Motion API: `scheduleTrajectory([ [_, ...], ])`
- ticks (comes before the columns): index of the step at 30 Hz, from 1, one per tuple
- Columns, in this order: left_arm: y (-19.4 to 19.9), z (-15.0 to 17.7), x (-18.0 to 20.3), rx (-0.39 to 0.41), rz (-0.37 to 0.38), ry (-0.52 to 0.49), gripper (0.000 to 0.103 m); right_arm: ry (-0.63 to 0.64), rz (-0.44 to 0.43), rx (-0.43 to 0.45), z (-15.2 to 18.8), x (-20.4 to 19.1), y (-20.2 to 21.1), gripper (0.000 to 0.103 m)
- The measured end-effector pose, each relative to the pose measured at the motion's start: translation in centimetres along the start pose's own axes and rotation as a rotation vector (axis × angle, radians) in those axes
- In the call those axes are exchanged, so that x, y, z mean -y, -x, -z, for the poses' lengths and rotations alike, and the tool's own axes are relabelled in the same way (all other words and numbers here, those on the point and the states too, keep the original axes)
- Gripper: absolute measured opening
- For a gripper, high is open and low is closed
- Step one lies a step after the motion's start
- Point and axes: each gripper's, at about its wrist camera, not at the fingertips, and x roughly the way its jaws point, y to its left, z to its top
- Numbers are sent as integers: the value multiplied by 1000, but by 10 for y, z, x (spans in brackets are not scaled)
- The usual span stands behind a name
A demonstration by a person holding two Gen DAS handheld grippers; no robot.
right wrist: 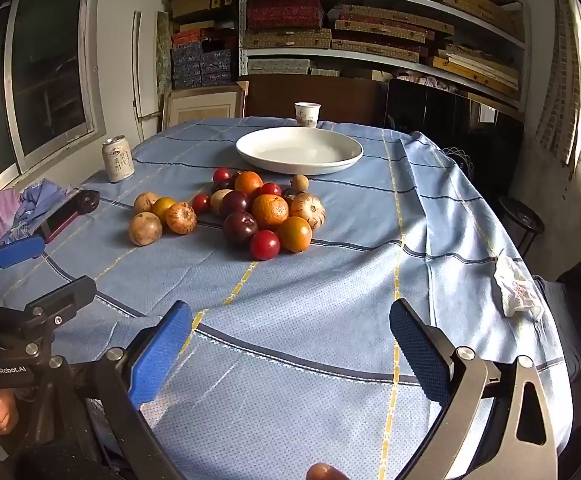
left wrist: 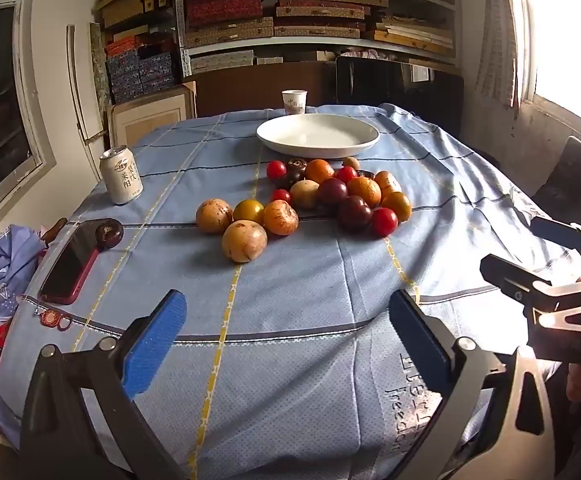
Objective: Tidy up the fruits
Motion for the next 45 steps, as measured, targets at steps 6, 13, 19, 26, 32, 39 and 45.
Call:
scheduleTrajectory([
  [6,-3,-1,-3,-9,4,0,99,-2,-1,7,0,0,0,100],
  [13,-5,3,-2,-3,-8,-2,99,-2,-2,9,0,2,0,100],
  [19,-4,3,-3,-4,-6,1,99,-4,-3,4,0,1,1,100],
  [26,-5,4,-3,-7,-7,0,99,-5,-3,2,0,1,-1,100],
  [32,-6,4,-2,-10,-9,-3,99,-6,-5,0,1,0,-1,100],
  [39,-6,5,-2,-11,-10,-4,99,-6,-8,-6,2,-2,-2,100],
  [45,-7,5,-2,-11,-9,-5,99,-9,-9,-7,2,-3,-2,100],
])
